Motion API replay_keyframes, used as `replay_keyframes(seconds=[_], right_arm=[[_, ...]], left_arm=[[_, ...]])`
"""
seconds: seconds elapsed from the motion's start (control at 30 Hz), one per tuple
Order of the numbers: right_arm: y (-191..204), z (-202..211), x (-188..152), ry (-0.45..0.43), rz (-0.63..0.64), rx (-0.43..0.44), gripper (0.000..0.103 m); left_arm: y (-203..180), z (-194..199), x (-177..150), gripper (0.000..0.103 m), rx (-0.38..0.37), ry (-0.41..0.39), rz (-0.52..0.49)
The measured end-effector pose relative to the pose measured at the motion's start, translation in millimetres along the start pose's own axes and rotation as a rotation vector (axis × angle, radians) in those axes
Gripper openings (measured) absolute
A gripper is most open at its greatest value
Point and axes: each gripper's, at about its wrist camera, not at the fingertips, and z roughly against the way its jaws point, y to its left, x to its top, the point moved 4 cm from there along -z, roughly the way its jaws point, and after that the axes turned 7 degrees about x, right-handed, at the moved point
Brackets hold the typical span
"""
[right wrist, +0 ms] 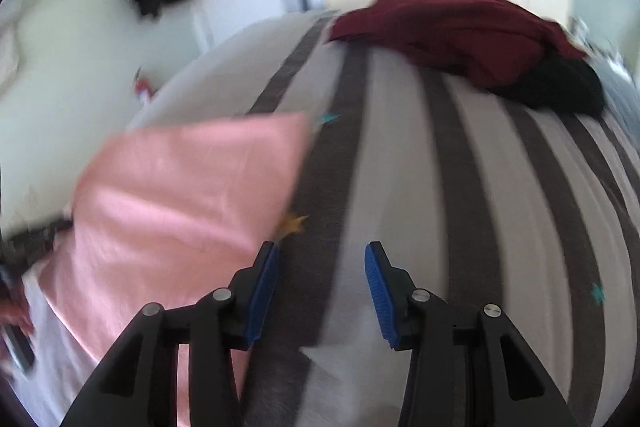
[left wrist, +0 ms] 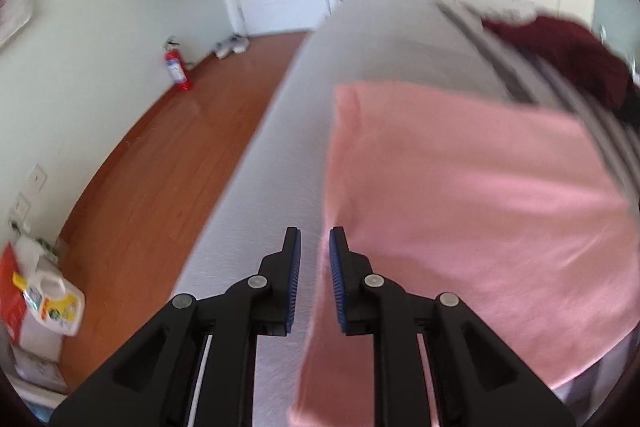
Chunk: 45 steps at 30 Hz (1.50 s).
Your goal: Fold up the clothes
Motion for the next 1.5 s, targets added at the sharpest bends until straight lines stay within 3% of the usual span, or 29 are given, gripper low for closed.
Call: replay_keyframes(seconds=[0.17, 0.23, 0.3, 0.37, 0.47, 0.53, 0.73, 0.9, 1.07, 1.3, 1.5], right_arm=[[-21, 58, -3, -0.038, 0.024, 0.009, 0.041], [-20, 84, -5, -0.056, 0.079, 0.023, 0.042], [-17, 116, -4, -0.078, 0.137, 0.043, 0.048], [-15, 145, -3, -0.097, 0.174, 0.073, 0.064], [-15, 188, -3, -0.111, 0.237, 0.1, 0.086], [-19, 214, -3, -0.118, 0.263, 0.114, 0.101], [-60, 292, -12, -0.083, 0.289, 0.166, 0.102], [-89, 348, -30, -0.114, 0.398, 0.219, 0.102], [-102, 366, -61, -0.15, 0.423, 0.216, 0.102], [-96, 346, -133, -0.184, 0.449, 0.233, 0.102], [-87, 367, -162, -0.258, 0.434, 0.275, 0.102]], left_arm=[[-15, 85, 6, 0.015, -0.073, -0.074, 0.01], [-31, 128, 12, 0.024, -0.115, -0.116, 0.022], [-43, 173, 8, 0.07, -0.11, -0.143, 0.034], [-51, 218, 1, 0.09, -0.075, -0.169, 0.078], [-76, 282, -14, 0.1, -0.041, -0.165, 0.125], [-90, 316, -25, 0.102, -0.009, -0.152, 0.144], [-143, 405, -69, 0.102, 0.128, -0.102, 0.218], [-174, 458, -107, 0.102, 0.198, -0.139, 0.237], [-191, 464, -153, 0.102, 0.18, -0.135, 0.253], [-191, 450, -214, 0.102, 0.171, -0.144, 0.233], [-184, 483, -245, 0.102, 0.172, -0.205, 0.231]])
